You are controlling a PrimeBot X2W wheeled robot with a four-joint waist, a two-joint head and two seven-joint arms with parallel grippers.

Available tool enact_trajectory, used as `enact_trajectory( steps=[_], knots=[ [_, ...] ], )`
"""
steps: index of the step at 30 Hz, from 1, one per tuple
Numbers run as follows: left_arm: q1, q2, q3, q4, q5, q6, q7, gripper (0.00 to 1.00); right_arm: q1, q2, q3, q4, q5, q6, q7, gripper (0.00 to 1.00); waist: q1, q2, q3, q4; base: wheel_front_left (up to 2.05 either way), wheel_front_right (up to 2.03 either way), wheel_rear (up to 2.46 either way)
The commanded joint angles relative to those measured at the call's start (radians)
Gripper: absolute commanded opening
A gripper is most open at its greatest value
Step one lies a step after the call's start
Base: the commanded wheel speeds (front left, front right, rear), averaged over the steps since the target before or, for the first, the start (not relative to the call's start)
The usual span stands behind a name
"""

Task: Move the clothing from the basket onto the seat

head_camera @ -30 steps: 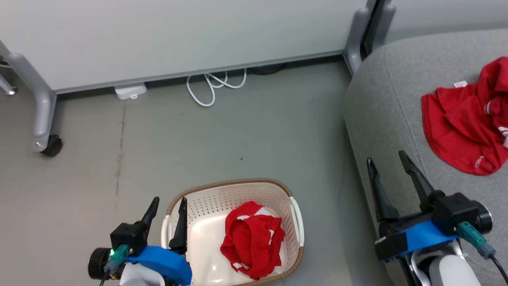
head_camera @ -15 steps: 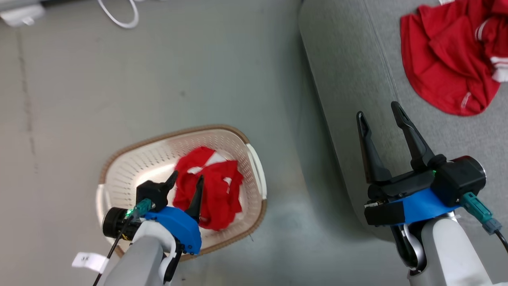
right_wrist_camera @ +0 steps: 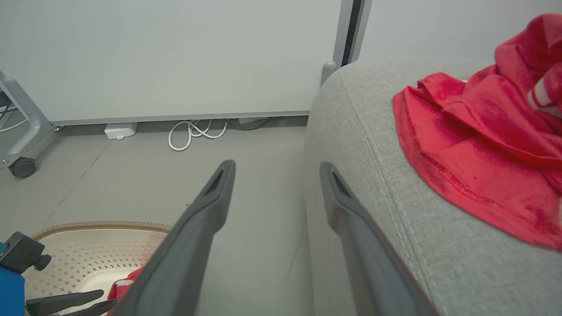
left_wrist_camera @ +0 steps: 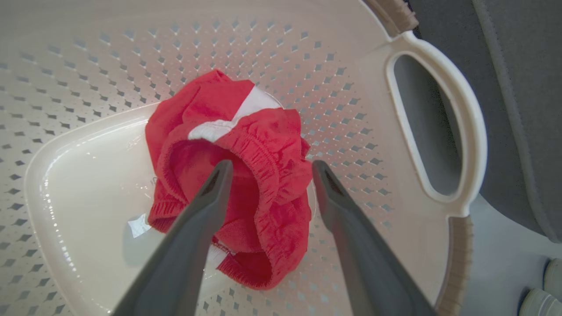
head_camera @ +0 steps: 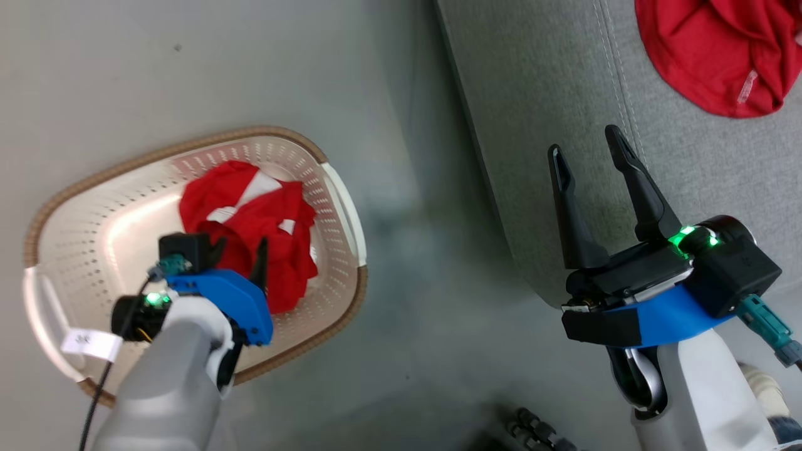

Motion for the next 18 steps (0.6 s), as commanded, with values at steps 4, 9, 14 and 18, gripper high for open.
enact_trajectory(
  steps=[4,9,14,18],
  knots=[
    [-0.057,0.028,0.004,0.042,-0.021,-0.007,0.03,1.0,-0.013,0.002,0.02,-0.015,0.049,0.0,-0.012,1.0,-0.0002,0.0,0.086,-0.057,0.0,0.0,0.0],
    [-0.102,0.048,-0.007,0.081,-0.036,-0.007,0.077,1.0,-0.003,0.001,0.017,-0.019,0.062,0.0,-0.018,1.0,-0.0002,0.0,0.121,-0.062,0.0,0.0,0.0],
    [-0.132,0.047,-0.03,0.078,-0.053,-0.007,0.091,1.0,0.013,0.001,0.012,-0.031,0.074,0.0,-0.018,1.0,-0.0002,0.0,0.143,-0.059,0.0,0.0,0.0],
    [-0.148,0.043,-0.052,0.067,-0.067,-0.007,0.082,1.0,0.021,0.001,0.015,-0.041,0.077,0.0,-0.018,1.0,-0.0002,0.0,0.152,-0.058,0.0,0.0,0.0]
  ],
)
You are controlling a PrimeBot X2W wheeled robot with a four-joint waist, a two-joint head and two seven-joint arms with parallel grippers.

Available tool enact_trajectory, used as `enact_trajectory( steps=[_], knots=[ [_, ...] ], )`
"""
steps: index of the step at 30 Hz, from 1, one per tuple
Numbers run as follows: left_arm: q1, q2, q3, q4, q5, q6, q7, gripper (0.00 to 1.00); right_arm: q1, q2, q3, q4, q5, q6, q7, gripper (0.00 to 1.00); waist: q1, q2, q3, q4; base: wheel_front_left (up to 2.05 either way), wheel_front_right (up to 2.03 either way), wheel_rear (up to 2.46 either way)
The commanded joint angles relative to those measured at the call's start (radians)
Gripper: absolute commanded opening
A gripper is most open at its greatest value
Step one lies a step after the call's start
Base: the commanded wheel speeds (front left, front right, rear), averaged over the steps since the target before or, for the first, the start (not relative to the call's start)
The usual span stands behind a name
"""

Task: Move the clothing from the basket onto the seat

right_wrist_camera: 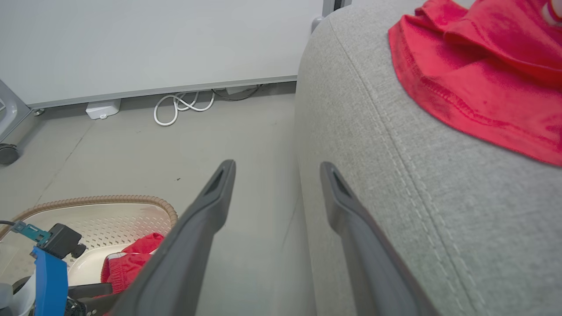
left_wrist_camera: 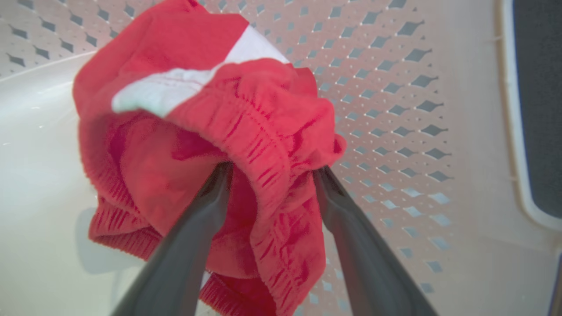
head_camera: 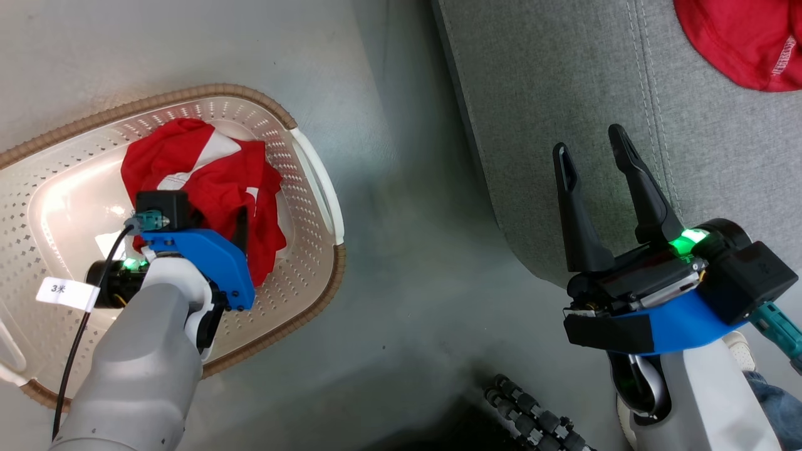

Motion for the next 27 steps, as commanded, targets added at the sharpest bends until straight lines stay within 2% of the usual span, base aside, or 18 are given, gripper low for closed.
enact_trajectory(
  steps=[1,2,3,4,7,19,22,27],
  knots=[
    [-0.019,0.004,-0.01,-0.005,-0.004,-0.007,-0.006,1.0,0.007,0.001,0.0,-0.008,0.003,0.0,-0.004,1.0,-0.0002,0.0,0.001,0.0,0.0,0.0,0.0],
    [-0.019,0.005,-0.018,-0.005,-0.004,-0.007,-0.006,1.0,0.01,0.001,0.0,-0.01,0.003,0.0,-0.004,1.0,-0.0002,0.0,0.002,0.001,0.0,0.0,0.0],
    [-0.02,0.006,-0.03,-0.007,-0.001,-0.007,-0.008,0.93,0.012,0.001,0.001,-0.012,0.003,0.0,-0.004,1.0,-0.0002,0.0,0.003,0.001,0.0,0.0,0.0],
    [-0.024,0.008,-0.038,-0.009,0.001,-0.007,-0.015,0.0,0.012,0.001,0.0,-0.012,0.002,0.0,-0.004,1.0,-0.0002,0.0,0.003,0.001,0.0,0.0,0.0],
    [-0.024,0.0,-0.059,-0.016,-0.021,-0.007,0.003,0.0,0.012,0.001,-0.002,-0.014,0.0,0.0,-0.004,1.0,-0.0002,0.0,0.003,0.002,0.0,0.0,0.0],
    [-0.03,0.023,-0.106,-0.024,-0.094,-0.007,-0.012,0.0,-0.025,0.001,0.014,-0.001,-0.007,0.0,-0.004,1.0,-0.0002,0.0,-0.015,0.003,0.0,0.0,0.0],
    [-0.025,0.031,-0.11,-0.021,-0.11,-0.007,-0.033,0.0,-0.046,0.001,0.03,0.008,-0.004,0.0,-0.004,1.0,-0.0002,0.0,-0.032,-0.002,0.0,0.0,0.0],
    [0.008,0.011,-0.126,-0.028,-0.139,-0.007,-0.065,0.0,-0.062,0.001,0.025,0.033,-0.024,0.0,-0.004,1.0,-0.0002,0.0,-0.108,0.024,0.0,0.0,0.0]
  ],
)
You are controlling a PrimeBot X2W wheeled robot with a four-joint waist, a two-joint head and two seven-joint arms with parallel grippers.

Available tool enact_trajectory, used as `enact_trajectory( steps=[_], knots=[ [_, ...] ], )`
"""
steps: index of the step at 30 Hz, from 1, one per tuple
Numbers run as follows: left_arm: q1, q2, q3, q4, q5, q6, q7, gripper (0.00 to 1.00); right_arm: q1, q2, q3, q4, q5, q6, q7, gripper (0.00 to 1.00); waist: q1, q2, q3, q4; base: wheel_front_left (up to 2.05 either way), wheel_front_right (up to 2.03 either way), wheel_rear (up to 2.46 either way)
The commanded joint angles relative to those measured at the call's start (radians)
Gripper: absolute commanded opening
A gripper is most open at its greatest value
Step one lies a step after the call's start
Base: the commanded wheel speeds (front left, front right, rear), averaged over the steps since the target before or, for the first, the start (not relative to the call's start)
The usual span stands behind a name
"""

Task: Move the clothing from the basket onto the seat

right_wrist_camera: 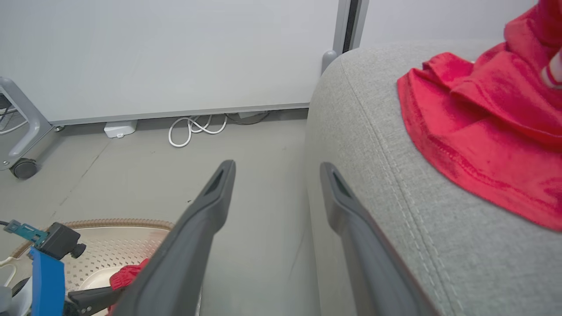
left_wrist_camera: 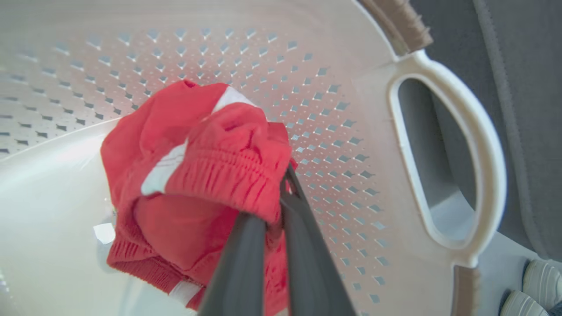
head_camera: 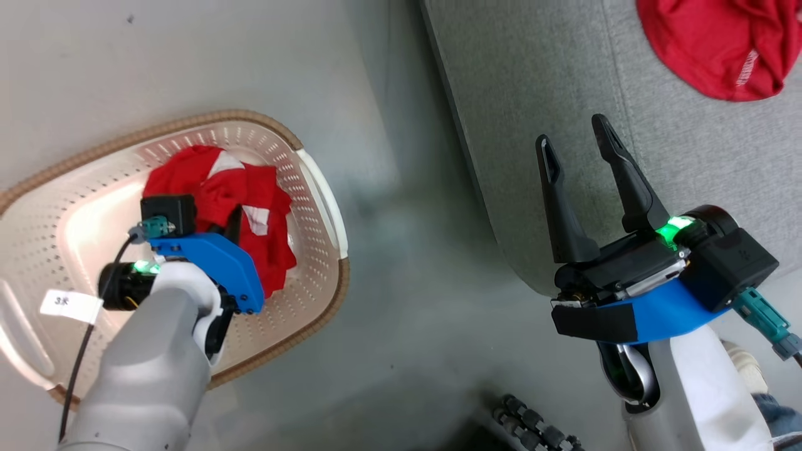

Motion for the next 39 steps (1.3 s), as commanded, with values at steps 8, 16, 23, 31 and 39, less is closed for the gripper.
enact_trajectory(
  steps=[8,16,23,31,39],
  knots=[
    [0.072,-0.038,-0.042,-0.036,-0.061,-0.007,-0.055,0.0,0.007,0.001,-0.028,0.046,-0.041,0.0,-0.003,1.0,0.0,0.0,-0.195,0.077,0.0,0.0,0.0],
    [0.146,-0.061,-0.124,-0.098,-0.097,-0.007,-0.086,0.0,0.056,0.0,-0.044,0.105,-0.081,0.0,-0.002,1.0,0.0,0.0,-0.365,0.145,0.0,0.0,0.0],
    [0.195,-0.067,-0.219,-0.154,-0.1,-0.007,-0.104,0.0,0.099,0.0,-0.051,0.127,-0.106,0.0,0.024,1.0,0.0,0.0,-0.507,0.205,0.0,0.0,0.0],
    [0.216,-0.068,-0.271,-0.211,-0.115,-0.007,-0.117,0.0,0.159,0.0,-0.073,0.126,-0.121,0.0,0.06,1.0,0.0,0.0,-0.624,0.261,0.0,0.0,0.0],
    [0.182,-0.07,-0.315,-0.288,-0.118,-0.007,-0.12,0.0,0.228,0.0,-0.088,0.119,-0.132,0.0,0.099,1.0,0.0,0.0,-0.712,0.312,0.0,0.0,0.0]
  ],
)
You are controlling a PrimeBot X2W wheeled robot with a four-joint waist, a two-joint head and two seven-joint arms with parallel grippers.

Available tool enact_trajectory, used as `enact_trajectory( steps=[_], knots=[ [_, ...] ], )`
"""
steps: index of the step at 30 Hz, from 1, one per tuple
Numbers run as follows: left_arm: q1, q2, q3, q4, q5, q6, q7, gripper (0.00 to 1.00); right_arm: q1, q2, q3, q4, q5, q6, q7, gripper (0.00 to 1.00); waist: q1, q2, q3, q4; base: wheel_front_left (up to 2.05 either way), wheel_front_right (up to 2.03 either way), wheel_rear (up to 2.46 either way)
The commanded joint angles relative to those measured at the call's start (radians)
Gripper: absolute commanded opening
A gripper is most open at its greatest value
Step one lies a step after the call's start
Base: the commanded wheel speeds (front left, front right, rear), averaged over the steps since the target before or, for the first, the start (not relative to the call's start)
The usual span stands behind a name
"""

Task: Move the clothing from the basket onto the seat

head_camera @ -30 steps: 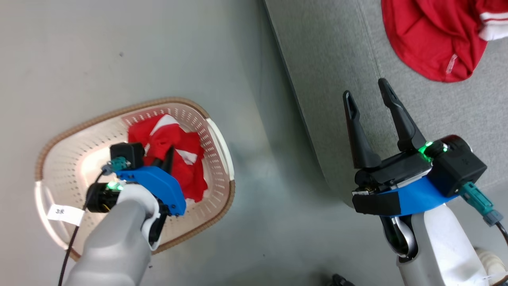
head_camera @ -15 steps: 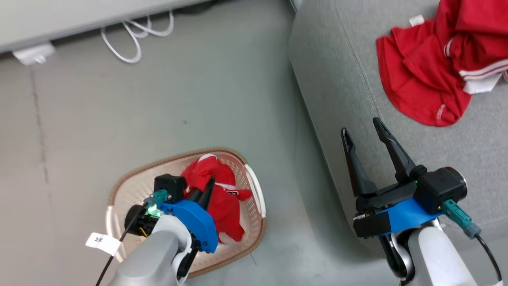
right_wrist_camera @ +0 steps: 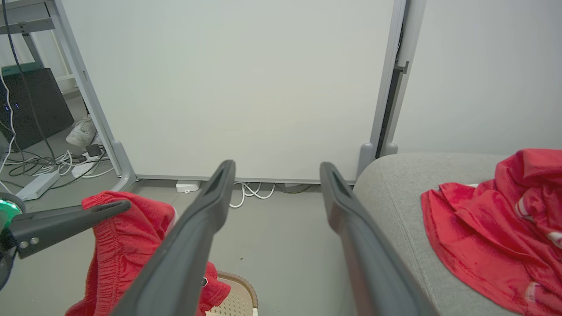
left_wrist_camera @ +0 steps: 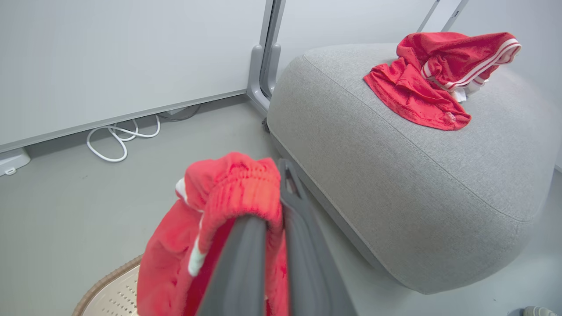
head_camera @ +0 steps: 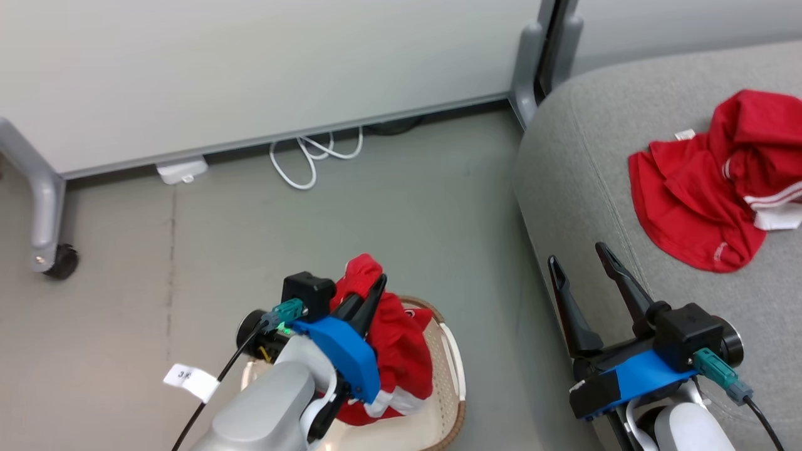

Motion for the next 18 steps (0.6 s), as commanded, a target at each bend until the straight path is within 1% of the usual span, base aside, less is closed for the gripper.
enact_trajectory(
  steps=[1,9,18],
  knots=[
    [-0.022,0.0,-0.002,-0.01,-0.001,-0.007,-0.006,0.0,0.016,0.0,-0.002,-0.004,-0.007,0.0,0.005,1.0,0.0002,-0.0001,-0.032,0.029,0.0,0.0,0.0],
    [-0.099,-0.003,-0.06,-0.085,0.011,-0.007,0.018,0.0,0.04,0.0,0.007,-0.01,0.003,0.0,0.023,1.0,0.0002,-0.0001,-0.077,0.062,0.0,0.0,0.0],
    [-0.207,-0.028,-0.075,-0.139,-0.002,-0.007,0.03,0.0,0.048,0.0,0.018,-0.007,0.008,0.0,0.035,1.0,0.0002,-0.0001,-0.098,0.087,0.0,0.0,0.0]
  ],
)
